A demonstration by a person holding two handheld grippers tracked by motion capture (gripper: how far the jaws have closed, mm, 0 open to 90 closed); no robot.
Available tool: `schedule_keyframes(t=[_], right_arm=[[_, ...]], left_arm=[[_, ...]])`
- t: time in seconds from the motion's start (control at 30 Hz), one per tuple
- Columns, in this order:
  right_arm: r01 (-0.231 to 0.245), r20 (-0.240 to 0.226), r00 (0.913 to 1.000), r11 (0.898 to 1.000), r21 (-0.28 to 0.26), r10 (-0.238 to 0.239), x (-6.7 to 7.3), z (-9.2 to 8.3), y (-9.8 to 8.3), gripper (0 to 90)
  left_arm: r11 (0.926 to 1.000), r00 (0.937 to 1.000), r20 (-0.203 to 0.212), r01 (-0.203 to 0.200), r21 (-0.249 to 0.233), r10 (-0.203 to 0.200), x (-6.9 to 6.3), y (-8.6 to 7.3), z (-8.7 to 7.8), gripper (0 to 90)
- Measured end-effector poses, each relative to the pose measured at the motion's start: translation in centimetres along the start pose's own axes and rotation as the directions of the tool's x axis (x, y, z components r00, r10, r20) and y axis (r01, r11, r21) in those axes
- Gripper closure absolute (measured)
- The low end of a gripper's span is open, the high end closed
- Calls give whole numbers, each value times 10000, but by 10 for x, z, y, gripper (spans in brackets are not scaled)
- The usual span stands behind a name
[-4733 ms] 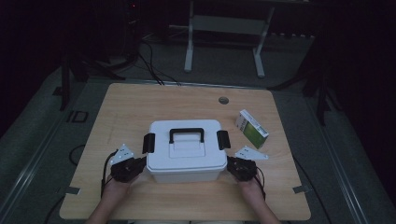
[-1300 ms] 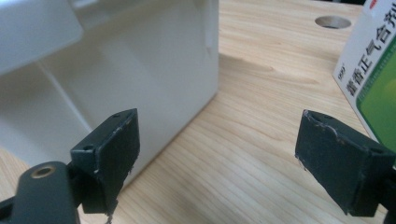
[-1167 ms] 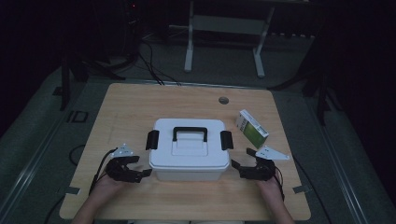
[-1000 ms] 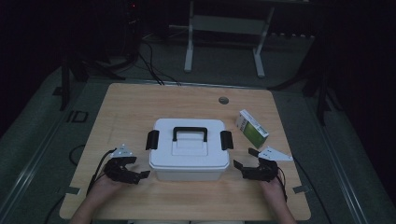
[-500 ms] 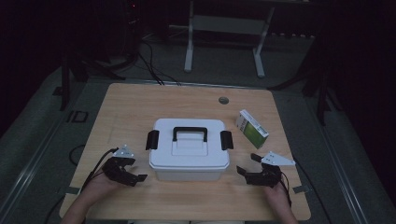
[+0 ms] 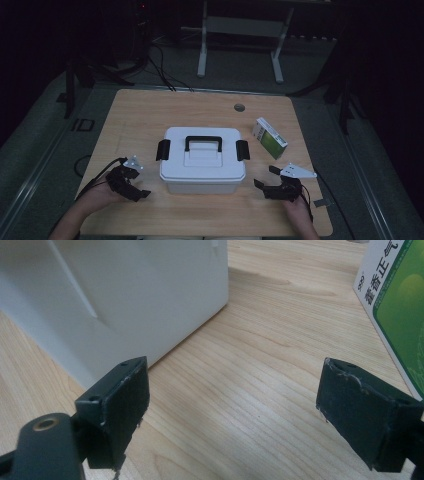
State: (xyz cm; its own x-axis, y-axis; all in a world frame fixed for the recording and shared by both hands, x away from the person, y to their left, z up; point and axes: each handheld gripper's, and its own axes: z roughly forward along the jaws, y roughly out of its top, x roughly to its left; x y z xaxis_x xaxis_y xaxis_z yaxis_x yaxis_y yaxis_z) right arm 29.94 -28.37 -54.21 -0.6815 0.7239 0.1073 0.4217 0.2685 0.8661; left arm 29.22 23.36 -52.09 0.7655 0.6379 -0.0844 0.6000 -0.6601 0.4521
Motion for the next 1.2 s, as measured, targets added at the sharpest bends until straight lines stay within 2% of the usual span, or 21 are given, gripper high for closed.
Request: schedule_keyframes(t=[0.07,0.1,0.2,0.27,0.3,0.4,0.53,0.57,0.67,0.7,0.73,0.77,0.87,1.0,1.1,1.13,1.2], right_arm=[[-19,-31,10000,10000,8,19,0,0,0,135],[-9,-31,10000,10000,57,9,0,0,0,134],[-16,77,10000,10000,-22,16,0,0,0,133],[-31,40,10000,10000,-11,31,-1,-1,0,132],[-16,68,10000,10000,-5,16,-1,-1,-1,132],[-5,30,10000,10000,37,5,-1,-1,0,132],[93,27,10000,9999,58,-93,0,0,-1,132],[175,-5,9998,9998,64,-175,1,0,-1,132],[277,-22,9996,9996,65,-277,1,0,-1,133],[387,-32,9992,9992,113,-387,1,1,-1,133],[387,-32,9992,9992,113,-387,1,1,-1,133],[398,-44,9992,9991,122,-397,2,1,-1,132],[339,-34,9994,9994,114,-338,1,0,-1,132],[264,-28,9996,9996,106,-264,0,0,-2,132],[272,-26,9996,9995,127,-272,0,0,-2,132],[268,-13,9996,9996,130,-268,1,0,-2,132],[248,-35,9997,9996,104,-248,0,0,-2,132]], left_arm=[[9996,10000,50,-65,277,64,0,0,0,141],[9982,9996,-74,-253,548,258,0,1,-1,141],[9965,9994,-156,-288,780,301,0,1,-3,141],[9947,9995,-47,-315,977,321,1,2,-4,141],[9911,9989,-104,-440,1254,457,0,3,-6,141],[9881,9987,-95,-475,1460,494,0,4,-8,141],[9800,9976,-61,-660,1875,684,-1,6,-11,141],[9743,9970,-100,-731,2129,769,-1,7,-12,141],[9700,9966,-76,-784,2303,823,-2,8,-13,141],[9635,9960,-48,-852,2538,894,-2,9,-14,141],[9635,9960,-48,-852,2538,894,-2,9,-14,141],[9609,9948,-167,-924,2609,1002,-3,9,-15,141],[9546,9935,-175,-1031,2795,1124,-2,10,-18,141],[9484,9938,-51,-1042,2995,1108,-1,9,-22,141],[9408,9939,-60,-1019,3233,1097,1,7,-24,141],[9389,9928,-184,-1061,3273,1186,1,6,-24,141],[9425,9943,-12,-1007,3186,1066,1,6,-27,141]])
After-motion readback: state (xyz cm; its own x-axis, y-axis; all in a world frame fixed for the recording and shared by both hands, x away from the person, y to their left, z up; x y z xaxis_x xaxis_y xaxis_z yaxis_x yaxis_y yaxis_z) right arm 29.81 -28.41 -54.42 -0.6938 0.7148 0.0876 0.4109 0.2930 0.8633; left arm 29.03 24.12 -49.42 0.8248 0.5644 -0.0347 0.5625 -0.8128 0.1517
